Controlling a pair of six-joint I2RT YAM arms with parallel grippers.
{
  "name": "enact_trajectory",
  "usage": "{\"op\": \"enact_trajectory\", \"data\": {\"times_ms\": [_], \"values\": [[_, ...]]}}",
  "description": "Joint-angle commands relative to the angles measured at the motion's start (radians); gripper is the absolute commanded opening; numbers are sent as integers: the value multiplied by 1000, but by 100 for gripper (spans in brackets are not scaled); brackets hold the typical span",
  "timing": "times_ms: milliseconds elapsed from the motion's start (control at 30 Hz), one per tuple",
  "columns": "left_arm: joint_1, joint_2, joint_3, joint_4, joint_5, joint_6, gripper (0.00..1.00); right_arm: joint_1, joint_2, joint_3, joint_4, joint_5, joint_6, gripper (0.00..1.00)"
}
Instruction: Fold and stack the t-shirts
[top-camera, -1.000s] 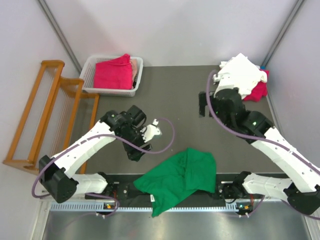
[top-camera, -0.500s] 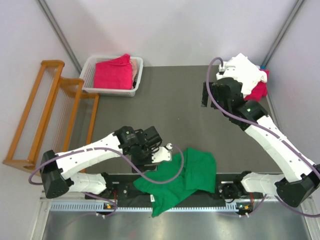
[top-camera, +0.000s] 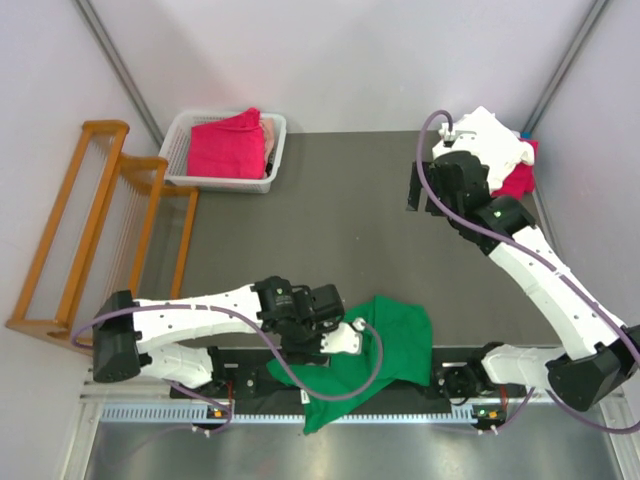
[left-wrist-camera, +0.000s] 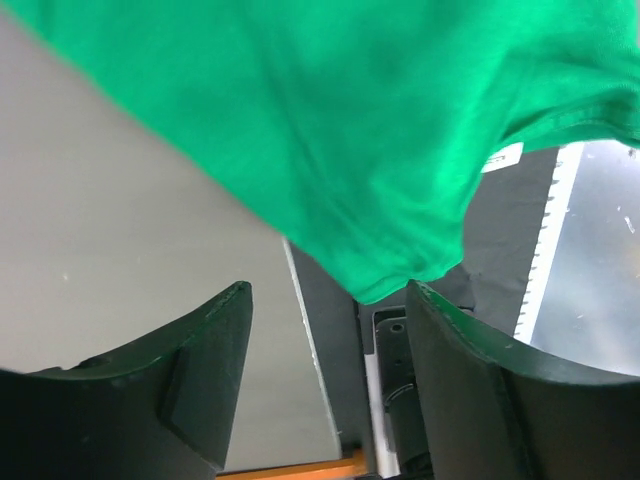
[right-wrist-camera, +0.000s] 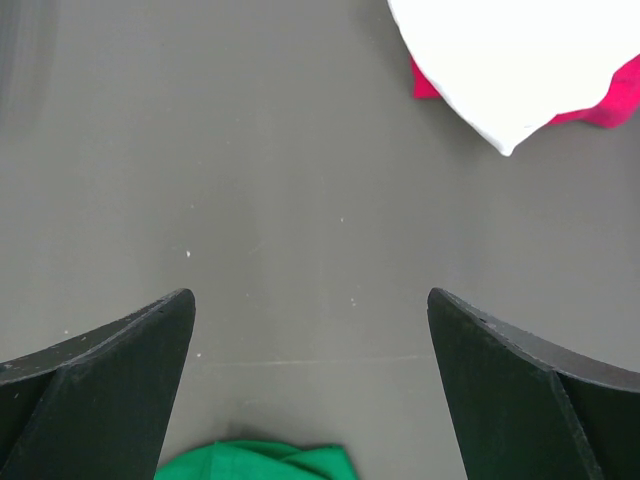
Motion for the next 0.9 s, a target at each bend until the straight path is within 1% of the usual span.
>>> {"op": "enact_trajectory", "data": {"times_ms": [0,67,133,233,400,433,500,633,700,733,767,833,867], "values": [[-122,58,10,44,-50,4,66,-14,17,56,-1,-17,8,100],[-126,71,17,53,-57,53,66,-17,17,58,1,-18,8,100],[-123,104,28,76,-43,64,65,-22,13,59,-1,-20,9,100],[-110,134,22,128,24,35,64,-35,13,81,-10,-23,0,100],[-111,172,-56,193,61,-10,61,-46,16,118,-41,-35,-29,100],[-120,173,-64,207,52,-10,59,-45,11,118,-44,-35,-30,100],[-123,184,-55,207,46,-19,59,-48,-1,99,-42,-36,-33,100],[-139,209,-24,187,96,-22,58,-55,-52,50,-27,-43,-18,100],[-145,245,-26,193,98,-27,52,-58,-62,38,-26,-46,-14,100],[-145,256,-27,198,98,-28,44,-60,-67,38,-27,-44,-14,100],[-143,270,-30,208,93,-28,22,-63,-69,38,-33,-44,-15,100],[-143,272,-32,213,86,-24,6,-68,-69,44,-35,-43,-17,100],[-143,272,-32,211,81,-22,0,-71,-67,47,-33,-41,-15,100]]}}
